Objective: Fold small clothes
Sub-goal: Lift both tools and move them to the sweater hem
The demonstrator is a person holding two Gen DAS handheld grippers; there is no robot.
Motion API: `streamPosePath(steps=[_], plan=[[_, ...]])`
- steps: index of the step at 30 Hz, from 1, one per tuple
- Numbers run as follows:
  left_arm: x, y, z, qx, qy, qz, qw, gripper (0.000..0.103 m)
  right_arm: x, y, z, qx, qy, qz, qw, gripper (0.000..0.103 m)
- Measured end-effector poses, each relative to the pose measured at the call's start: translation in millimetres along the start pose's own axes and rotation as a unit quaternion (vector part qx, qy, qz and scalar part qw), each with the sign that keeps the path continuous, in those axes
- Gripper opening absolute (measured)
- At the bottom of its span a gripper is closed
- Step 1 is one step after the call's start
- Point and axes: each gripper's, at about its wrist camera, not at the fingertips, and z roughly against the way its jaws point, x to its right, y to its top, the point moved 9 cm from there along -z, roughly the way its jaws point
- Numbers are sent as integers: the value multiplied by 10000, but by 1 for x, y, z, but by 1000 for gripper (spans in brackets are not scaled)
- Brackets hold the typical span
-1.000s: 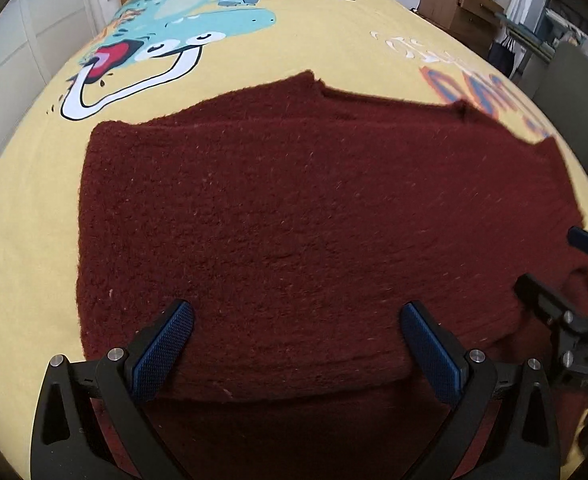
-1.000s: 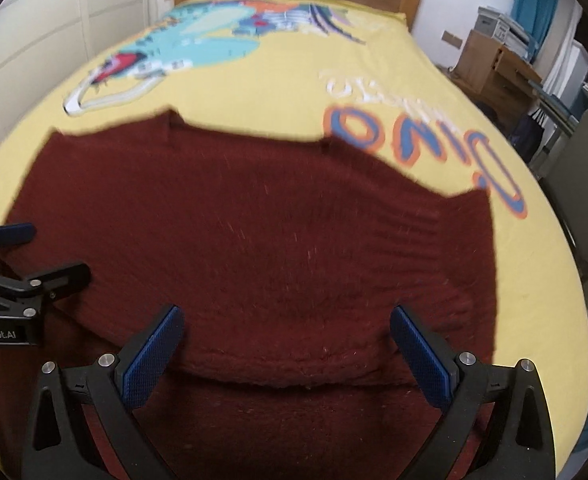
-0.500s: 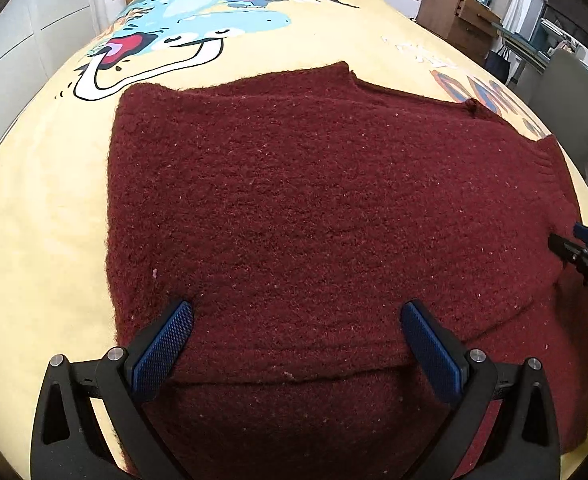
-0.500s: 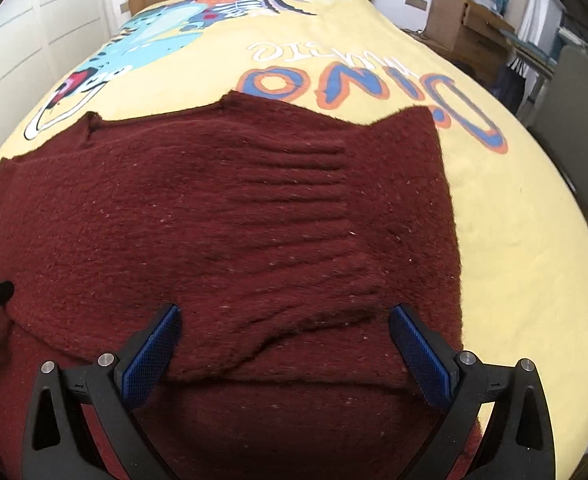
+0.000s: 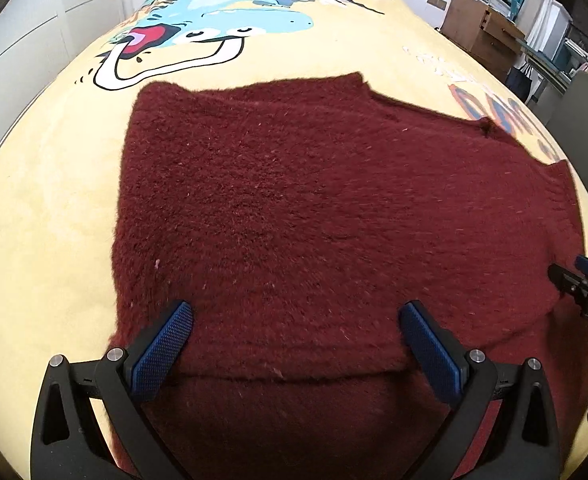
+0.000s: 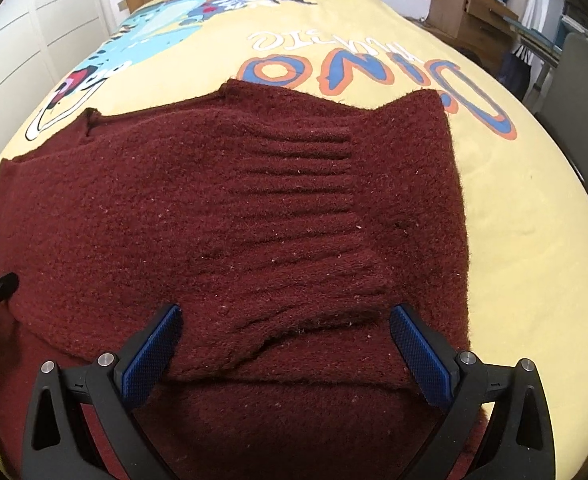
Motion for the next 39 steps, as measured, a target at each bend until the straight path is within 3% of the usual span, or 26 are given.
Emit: streamPosePath(steps=[7,8,12,25,34,39], plan=[[6,0,61,111,-419,318,9986,102,6,1,57,337,-457,168,9982,103],[6,6,69,546,-411,414,9968,102,9,0,68,399,-417,142,9982,103],[1,-3,103,753,-101,166,9970,102,23,-12,106,559,-526,177,9969,103],[-19,-82,126,383,78,465,9982,102,60,-94,167,236,-680,49,9974,103],[-29,-137,120,-39,44,551,9985,102,74,-147,168,-22,-642,-473,9968,103],[-33,-160,109,-350,26,610,9975,102,69,-173,157,-296,-582,-409,9970,103]])
